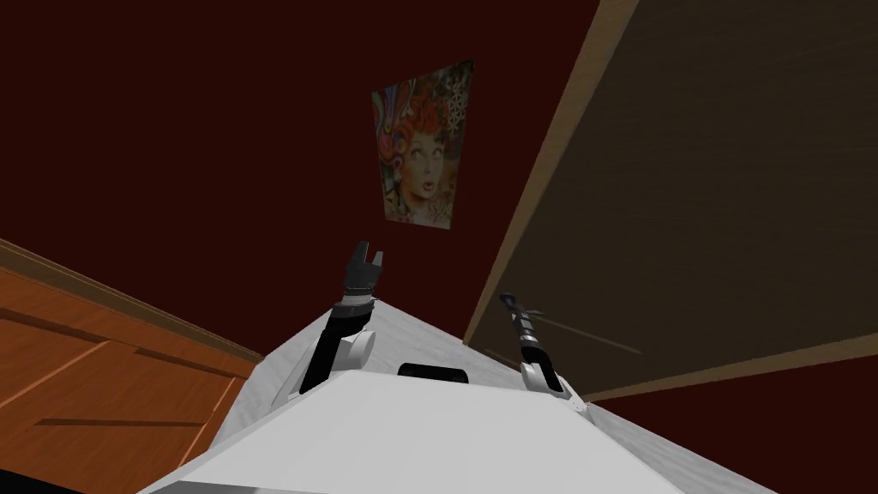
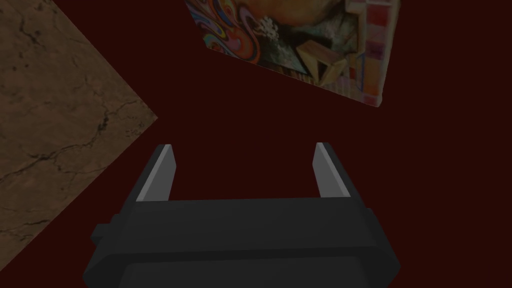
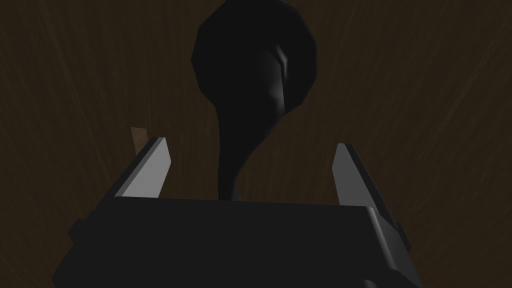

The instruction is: Pull the door open

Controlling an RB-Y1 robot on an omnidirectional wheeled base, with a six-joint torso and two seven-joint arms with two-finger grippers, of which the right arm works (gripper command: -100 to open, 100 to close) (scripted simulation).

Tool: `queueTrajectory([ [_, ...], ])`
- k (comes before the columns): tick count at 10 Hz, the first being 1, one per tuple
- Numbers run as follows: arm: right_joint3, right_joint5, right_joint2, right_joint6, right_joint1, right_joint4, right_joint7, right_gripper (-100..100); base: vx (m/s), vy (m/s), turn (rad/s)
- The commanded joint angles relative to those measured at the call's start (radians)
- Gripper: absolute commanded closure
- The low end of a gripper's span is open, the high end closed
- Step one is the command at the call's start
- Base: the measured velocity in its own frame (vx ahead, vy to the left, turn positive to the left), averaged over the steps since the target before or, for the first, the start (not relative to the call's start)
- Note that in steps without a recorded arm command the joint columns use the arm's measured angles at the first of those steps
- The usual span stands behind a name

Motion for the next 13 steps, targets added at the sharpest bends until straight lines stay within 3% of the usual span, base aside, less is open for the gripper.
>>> queueTrajectory([
  [1, -0.011, -0.007, -0.018, 0.004, 0.015, -0.011, -0.015, -100, 0.193, -0.028, 0.073],
  [2, -0.007, -0.005, -0.013, -0.001, 0.013, -0.010, -0.011, -100, 0.083, -0.012, 0.007],
  [3, -0.007, -0.005, -0.013, -0.001, 0.013, -0.010, -0.011, 100, -0.013, 0.001, -0.003],
  [8, -0.007, -0.005, -0.013, -0.001, 0.013, -0.010, -0.011, 100, -0.015, 0.001, 0.001],
  [13, 0.044, 0.010, -0.053, -0.035, 0.049, -0.023, -0.069, 100, -0.202, -0.042, 0.129],
])
